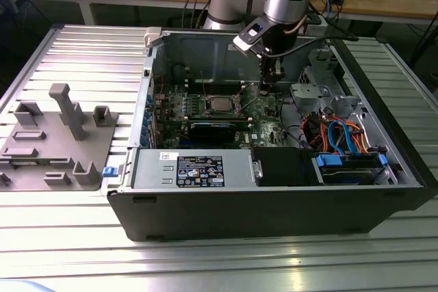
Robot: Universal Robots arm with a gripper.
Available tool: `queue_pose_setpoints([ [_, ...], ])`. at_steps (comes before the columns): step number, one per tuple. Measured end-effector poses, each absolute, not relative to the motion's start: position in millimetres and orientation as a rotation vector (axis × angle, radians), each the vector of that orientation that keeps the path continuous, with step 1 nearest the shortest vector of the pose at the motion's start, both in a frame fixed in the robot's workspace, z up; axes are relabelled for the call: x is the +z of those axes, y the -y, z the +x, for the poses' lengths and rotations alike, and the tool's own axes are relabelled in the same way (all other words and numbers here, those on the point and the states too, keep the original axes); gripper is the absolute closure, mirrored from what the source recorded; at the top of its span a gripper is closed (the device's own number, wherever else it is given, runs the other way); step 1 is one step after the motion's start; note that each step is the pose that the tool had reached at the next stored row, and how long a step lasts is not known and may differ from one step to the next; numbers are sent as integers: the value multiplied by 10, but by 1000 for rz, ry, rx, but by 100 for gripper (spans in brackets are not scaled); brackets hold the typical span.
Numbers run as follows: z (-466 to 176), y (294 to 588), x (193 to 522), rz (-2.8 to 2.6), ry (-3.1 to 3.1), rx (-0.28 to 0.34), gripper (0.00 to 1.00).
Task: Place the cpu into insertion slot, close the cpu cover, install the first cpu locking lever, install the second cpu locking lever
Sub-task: 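Close the cpu cover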
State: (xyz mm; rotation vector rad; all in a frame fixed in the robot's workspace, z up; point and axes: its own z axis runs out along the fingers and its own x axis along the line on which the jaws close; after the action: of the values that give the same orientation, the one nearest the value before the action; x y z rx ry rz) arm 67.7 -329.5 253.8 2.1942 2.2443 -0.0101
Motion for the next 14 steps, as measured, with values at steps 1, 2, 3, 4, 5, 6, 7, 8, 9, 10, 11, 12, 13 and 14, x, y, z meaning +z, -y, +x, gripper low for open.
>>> queue_pose_setpoints([
  [1,678,3313,2520,2194,-2244,-10,89],
  [2,677,3317,2506,2194,-2244,-10,89],
  [3,677,3317,2490,2194,-2244,-10,89],
  [4,676,3317,2481,2194,-2244,-10,89],
  [5,672,3317,2475,2194,-2244,-10,89],
  [6,664,3317,2471,2194,-2244,-10,89],
  [7,656,3317,2468,2194,-2244,-10,89],
  [8,653,3318,2467,2194,-2244,-10,89],
  [9,653,3318,2466,2194,-2244,-10,89],
  [10,652,3318,2466,2194,-2244,-10,89],
  [11,653,3317,2466,2194,-2244,-10,89],
  [12,653,3317,2465,2194,-2244,-10,89],
  [13,652,3317,2465,2194,-2244,-10,89],
  [14,652,3317,2465,2194,-2244,-10,89],
])
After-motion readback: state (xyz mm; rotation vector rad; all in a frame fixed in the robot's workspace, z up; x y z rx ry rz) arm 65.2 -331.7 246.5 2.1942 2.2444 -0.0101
